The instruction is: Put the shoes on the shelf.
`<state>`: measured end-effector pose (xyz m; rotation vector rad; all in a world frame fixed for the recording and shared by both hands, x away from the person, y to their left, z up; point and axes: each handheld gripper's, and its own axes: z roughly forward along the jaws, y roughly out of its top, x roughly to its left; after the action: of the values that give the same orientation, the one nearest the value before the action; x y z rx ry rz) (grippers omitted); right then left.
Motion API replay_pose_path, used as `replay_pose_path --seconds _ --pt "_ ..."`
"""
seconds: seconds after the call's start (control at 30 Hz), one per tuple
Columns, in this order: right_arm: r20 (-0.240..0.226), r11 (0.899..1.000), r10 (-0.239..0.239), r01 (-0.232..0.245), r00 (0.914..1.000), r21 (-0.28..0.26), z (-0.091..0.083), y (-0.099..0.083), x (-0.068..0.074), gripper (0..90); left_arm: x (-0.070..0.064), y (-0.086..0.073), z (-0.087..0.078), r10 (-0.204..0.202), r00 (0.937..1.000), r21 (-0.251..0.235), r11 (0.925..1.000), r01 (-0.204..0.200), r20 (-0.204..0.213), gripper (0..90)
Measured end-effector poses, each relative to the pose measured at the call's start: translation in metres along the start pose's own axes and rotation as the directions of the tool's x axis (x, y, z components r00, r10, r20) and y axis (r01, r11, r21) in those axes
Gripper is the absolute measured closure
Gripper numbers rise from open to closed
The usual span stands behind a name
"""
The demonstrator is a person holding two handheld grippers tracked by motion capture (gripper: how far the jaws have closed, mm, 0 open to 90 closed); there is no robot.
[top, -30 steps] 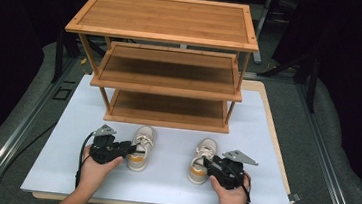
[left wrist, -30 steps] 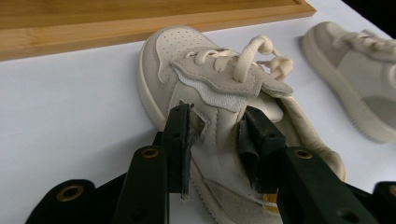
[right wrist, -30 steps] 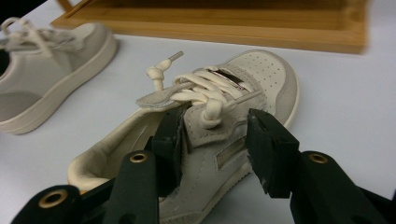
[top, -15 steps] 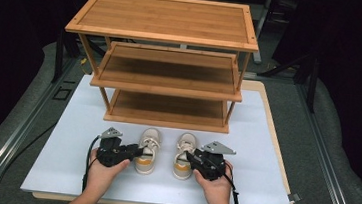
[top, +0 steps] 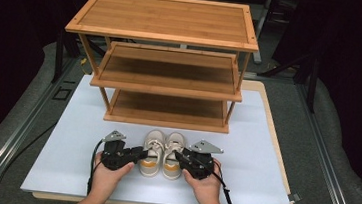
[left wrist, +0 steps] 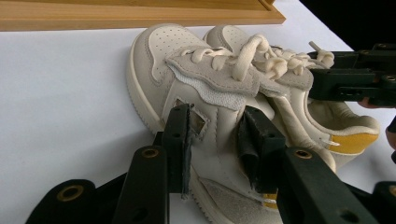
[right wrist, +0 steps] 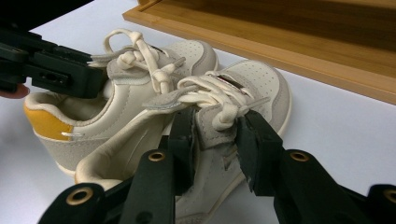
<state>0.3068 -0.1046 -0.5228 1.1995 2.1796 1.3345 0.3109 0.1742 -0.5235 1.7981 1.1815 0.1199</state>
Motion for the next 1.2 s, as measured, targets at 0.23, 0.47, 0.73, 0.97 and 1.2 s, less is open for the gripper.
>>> replay_pose_path --seconds 0.23,0.47,0.73,0.97,1.2 --pt "0.025 0.997 0.079 -0.078 0.9966 -0.027 -0.004 -0.001 0.008 54.5 -0.002 -0.004 -0.001 -0.035 0.9985 -0.002 0.9994 0.035 0.043 60.7" --pt "0.024 0.986 0.167 -0.166 0.9857 -0.014 -0.003 -0.012 0.006 53.3 -0.003 -0.007 0.004 -0.04 0.9986 -0.014 0.9991 0.041 0.034 53.9" --pt "0.045 0.982 0.19 -0.19 0.9808 -0.001 -0.002 -0.009 0.004 56.7 -0.006 -0.005 0.012 -0.061 0.998 -0.043 0.9972 0.062 0.019 57.3" --pt "0.073 0.971 0.238 -0.235 0.9686 -0.043 -0.001 -0.012 0.007 50.5 -0.009 -0.01 0.014 -0.047 0.9987 -0.094 0.9946 0.045 -0.019 53.0" --pt "0.08 0.959 0.28 -0.275 0.9566 -0.076 -0.003 -0.017 0.008 53.6 -0.011 -0.02 0.013 -0.105 0.994 -0.174 0.9798 0.099 -0.029 51.8"
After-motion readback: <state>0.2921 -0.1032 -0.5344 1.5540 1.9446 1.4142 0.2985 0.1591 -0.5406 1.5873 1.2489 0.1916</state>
